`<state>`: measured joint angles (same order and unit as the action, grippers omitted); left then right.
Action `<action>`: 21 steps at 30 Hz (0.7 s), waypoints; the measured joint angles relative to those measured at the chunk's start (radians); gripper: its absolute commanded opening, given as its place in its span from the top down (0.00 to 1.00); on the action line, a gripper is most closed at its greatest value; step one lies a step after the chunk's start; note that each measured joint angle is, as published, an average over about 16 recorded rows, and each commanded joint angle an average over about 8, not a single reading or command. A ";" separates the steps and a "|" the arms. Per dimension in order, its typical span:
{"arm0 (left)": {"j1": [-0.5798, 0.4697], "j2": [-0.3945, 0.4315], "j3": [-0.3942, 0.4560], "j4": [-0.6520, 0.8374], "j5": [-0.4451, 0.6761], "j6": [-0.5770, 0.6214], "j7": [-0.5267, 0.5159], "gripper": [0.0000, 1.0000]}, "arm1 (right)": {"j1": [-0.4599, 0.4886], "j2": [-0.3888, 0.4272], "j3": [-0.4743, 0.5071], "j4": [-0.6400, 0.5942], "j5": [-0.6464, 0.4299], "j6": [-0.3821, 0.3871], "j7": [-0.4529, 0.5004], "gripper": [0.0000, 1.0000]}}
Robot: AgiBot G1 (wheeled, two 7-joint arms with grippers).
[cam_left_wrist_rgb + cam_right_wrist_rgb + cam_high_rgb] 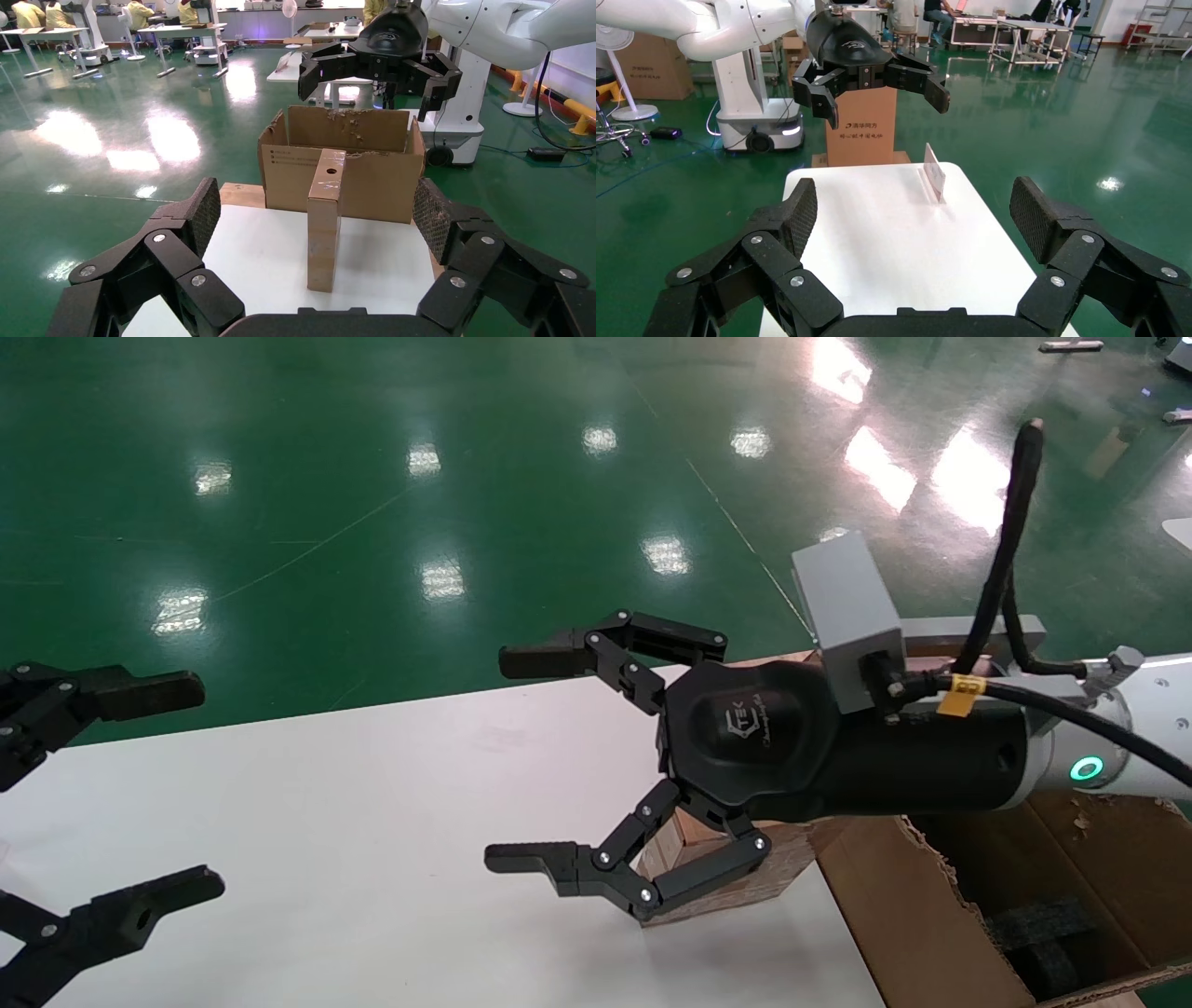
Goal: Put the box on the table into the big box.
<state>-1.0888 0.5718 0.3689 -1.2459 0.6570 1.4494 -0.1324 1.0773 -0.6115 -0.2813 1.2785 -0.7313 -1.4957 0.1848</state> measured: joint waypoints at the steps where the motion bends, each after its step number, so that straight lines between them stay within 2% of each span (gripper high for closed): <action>1: 0.000 0.000 0.000 0.000 0.000 0.000 0.000 0.00 | 0.000 0.000 0.000 0.000 0.000 0.000 0.000 0.00; 14: 0.000 0.000 0.000 0.000 0.000 0.000 0.000 0.00 | 0.001 0.003 -0.001 -0.001 -0.005 -0.002 -0.004 0.00; 21: 0.000 0.000 0.000 0.000 0.000 0.000 0.000 0.00 | 0.023 0.021 -0.012 -0.033 -0.054 -0.030 -0.045 0.00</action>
<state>-1.0888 0.5718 0.3689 -1.2458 0.6571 1.4494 -0.1324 1.1004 -0.5908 -0.2932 1.2459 -0.7852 -1.5257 0.1399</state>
